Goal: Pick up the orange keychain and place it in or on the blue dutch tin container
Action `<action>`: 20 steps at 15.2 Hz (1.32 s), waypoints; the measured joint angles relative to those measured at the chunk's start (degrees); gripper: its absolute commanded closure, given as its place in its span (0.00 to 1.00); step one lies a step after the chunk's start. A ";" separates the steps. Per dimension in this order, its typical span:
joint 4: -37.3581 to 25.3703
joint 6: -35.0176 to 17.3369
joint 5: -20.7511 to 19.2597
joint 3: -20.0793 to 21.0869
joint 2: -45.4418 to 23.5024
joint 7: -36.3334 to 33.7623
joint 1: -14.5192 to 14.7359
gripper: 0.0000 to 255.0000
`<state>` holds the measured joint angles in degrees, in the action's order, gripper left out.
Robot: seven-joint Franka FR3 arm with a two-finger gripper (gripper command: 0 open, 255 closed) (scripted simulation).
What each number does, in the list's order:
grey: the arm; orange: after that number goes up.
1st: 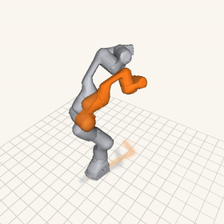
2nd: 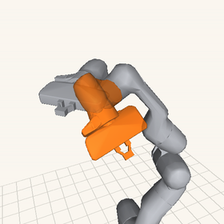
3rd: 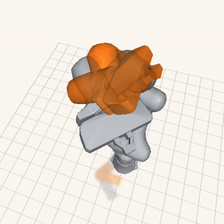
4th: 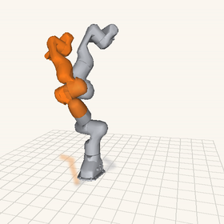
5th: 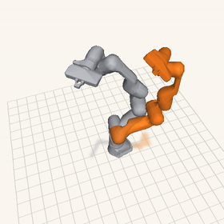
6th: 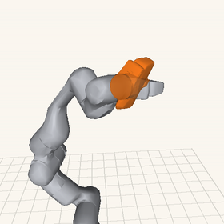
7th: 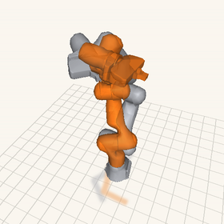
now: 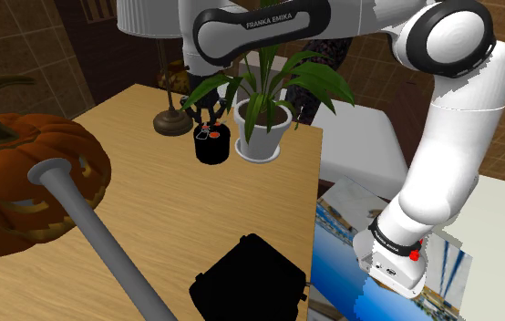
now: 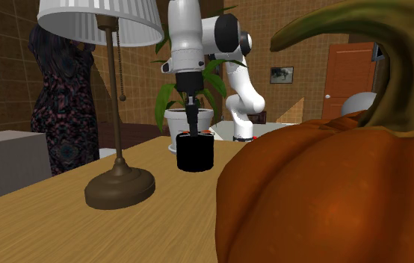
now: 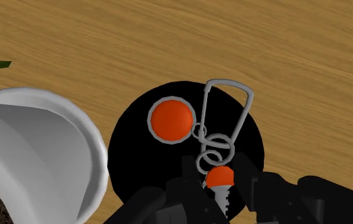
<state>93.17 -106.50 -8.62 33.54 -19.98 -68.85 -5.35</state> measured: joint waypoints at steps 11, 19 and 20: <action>-0.57 0.78 -0.04 -0.07 -0.19 -0.01 0.01 0.00; -6.65 7.08 0.32 0.16 0.15 0.36 0.37 0.00; -6.70 7.13 0.32 0.16 0.14 0.35 0.37 0.00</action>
<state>86.47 -99.37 -8.30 33.70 -19.83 -68.50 -4.97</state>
